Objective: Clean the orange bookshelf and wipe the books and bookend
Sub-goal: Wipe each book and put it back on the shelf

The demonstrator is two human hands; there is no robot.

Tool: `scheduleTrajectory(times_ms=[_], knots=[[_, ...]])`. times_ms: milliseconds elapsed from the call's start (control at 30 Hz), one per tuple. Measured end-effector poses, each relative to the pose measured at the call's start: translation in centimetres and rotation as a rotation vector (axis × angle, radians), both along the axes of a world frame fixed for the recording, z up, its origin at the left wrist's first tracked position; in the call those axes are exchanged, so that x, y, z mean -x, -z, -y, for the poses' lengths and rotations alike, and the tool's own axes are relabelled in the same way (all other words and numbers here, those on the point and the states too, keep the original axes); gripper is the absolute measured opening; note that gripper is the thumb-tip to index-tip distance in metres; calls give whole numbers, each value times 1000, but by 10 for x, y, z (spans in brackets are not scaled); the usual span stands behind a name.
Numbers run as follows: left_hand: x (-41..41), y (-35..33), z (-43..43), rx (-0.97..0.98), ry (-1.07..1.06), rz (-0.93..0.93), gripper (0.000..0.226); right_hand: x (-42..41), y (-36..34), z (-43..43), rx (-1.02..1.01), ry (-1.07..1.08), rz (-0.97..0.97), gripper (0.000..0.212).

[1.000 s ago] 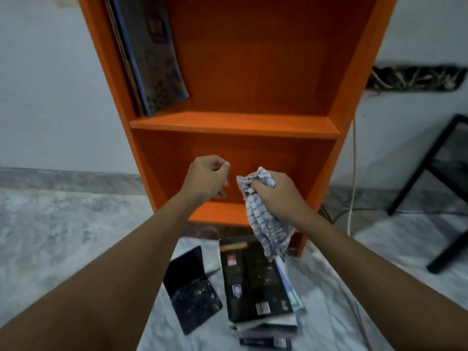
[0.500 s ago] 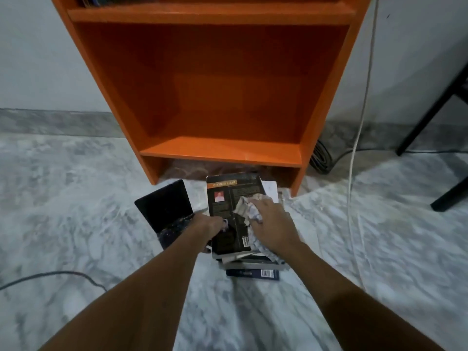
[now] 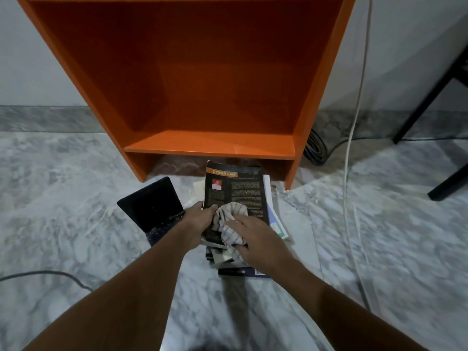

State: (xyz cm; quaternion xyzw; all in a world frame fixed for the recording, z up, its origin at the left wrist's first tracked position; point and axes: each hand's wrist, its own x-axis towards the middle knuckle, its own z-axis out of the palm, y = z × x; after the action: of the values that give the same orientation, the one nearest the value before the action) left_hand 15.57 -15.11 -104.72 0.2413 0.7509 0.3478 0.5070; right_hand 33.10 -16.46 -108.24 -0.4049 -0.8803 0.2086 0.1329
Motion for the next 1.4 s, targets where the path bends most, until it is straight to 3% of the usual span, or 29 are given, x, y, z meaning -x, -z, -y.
scheduleTrajectory(times_ms=[67,133,233,367,433,500,567,633,733,933,1067,1167,1300,1400], knots=[[2,1,1,-42,17,31,13,3,-5,-6,83,-4,37,59],[3,0,2,-57,19,108,13,2,-7,-18,186,130,14,63],[8,0,3,-71,46,137,15,-5,-9,-51,185,351,-78,59],[13,3,6,-87,71,122,18,-7,-8,-89,200,489,-102,53],[16,4,8,-77,69,154,17,-2,-7,-80,118,361,-14,43],[19,4,10,-70,85,198,18,12,-8,-56,130,77,58,39],[24,6,13,-74,118,220,20,29,-13,-40,182,-121,35,64],[27,8,16,-70,157,228,22,35,-11,-45,156,-114,49,85],[29,6,19,-54,226,204,19,29,-6,-80,115,97,61,85],[40,0,16,-71,303,96,14,-11,14,-129,164,549,-107,48],[42,6,17,-56,295,65,15,-32,19,-109,-65,773,-237,35],[40,7,18,-37,294,74,16,-11,1,-90,-114,475,-360,45],[39,6,14,-37,276,76,19,48,-13,-79,-312,-160,-153,78],[40,9,17,-46,331,26,18,67,-7,-92,-90,-158,-49,88]])
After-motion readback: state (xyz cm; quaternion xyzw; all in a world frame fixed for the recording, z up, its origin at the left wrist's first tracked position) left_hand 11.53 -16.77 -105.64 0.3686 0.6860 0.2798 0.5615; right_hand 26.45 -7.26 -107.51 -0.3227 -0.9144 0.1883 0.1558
